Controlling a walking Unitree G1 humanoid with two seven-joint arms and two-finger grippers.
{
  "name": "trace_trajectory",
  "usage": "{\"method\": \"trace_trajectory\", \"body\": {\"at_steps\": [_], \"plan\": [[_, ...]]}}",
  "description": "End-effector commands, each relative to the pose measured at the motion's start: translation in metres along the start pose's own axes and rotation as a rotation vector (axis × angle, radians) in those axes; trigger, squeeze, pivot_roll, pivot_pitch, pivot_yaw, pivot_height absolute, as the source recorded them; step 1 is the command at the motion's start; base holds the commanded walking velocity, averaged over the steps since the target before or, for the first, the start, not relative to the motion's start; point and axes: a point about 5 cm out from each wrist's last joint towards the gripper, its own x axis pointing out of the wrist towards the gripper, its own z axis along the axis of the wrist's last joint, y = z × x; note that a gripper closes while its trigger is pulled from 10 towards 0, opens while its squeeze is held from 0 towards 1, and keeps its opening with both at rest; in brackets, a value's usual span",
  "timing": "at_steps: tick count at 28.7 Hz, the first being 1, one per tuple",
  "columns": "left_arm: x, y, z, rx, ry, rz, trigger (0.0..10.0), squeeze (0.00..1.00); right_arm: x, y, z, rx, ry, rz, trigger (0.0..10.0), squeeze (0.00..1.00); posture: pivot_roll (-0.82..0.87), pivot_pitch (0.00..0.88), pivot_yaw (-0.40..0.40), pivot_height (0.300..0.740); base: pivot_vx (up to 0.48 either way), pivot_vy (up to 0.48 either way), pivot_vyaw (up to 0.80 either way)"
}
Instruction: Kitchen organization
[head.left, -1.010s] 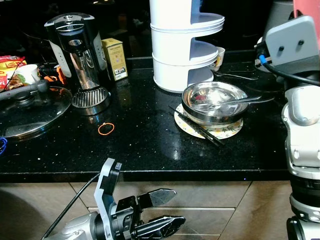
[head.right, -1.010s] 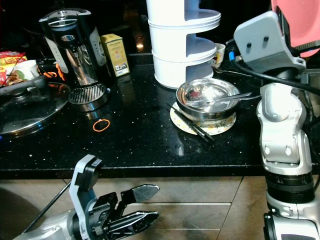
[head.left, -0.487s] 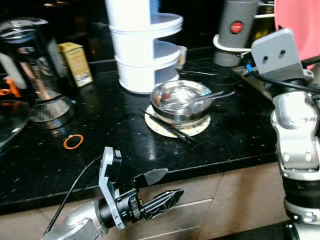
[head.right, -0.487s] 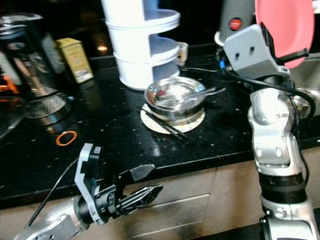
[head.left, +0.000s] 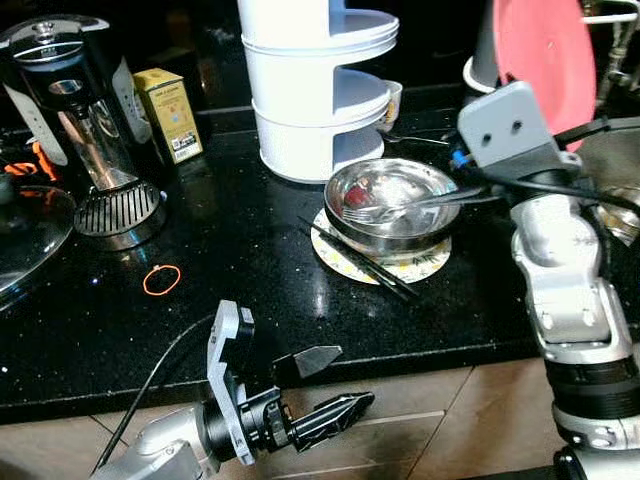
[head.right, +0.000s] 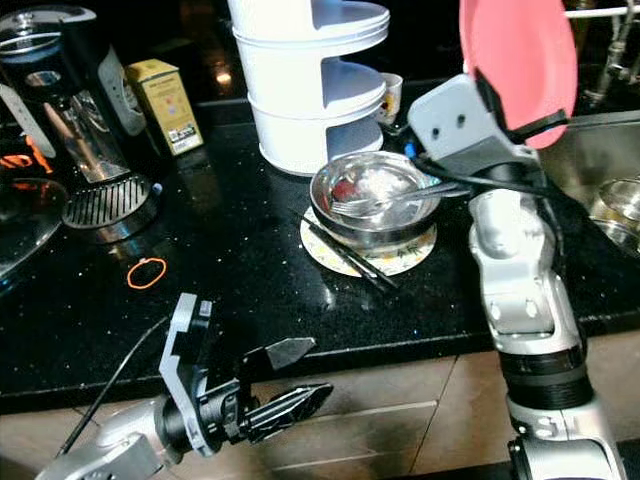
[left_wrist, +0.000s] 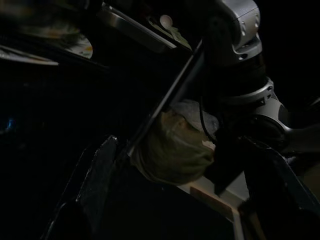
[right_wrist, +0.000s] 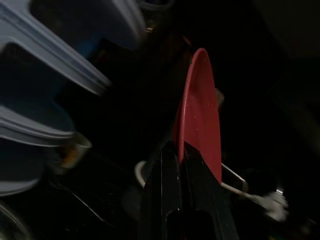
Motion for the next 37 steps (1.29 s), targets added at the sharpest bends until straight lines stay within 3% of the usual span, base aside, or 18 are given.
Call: {"method": "trace_trajectory", "body": {"at_steps": [1, 33, 37], "plan": [[-0.002, 0.001, -0.004, 0.007, 0.035, 0.015, 10.0, 0.0, -0.001, 0.003, -0.001, -0.002, -0.006, 0.012, 10.0, 0.0, -0.03, 0.0, 0.045, 0.74, 0.0, -0.379, 0.0], [0.004, -0.003, 0.004, 0.038, 0.021, -0.018, 10.0, 0.0, 0.0, 0.007, 0.001, 0.017, -0.016, 0.014, 10.0, 0.0, -0.03, 0.0, 0.047, 0.74, 0.0, -0.391, 0.0], [0.004, -0.001, 0.003, 0.031, 0.025, -0.014, 10.0, 0.0, -0.001, 0.013, 0.001, 0.034, -0.022, 0.02, 10.0, 0.0, -0.03, 0.0, 0.049, 0.74, 0.0, -0.407, 0.0]]}}
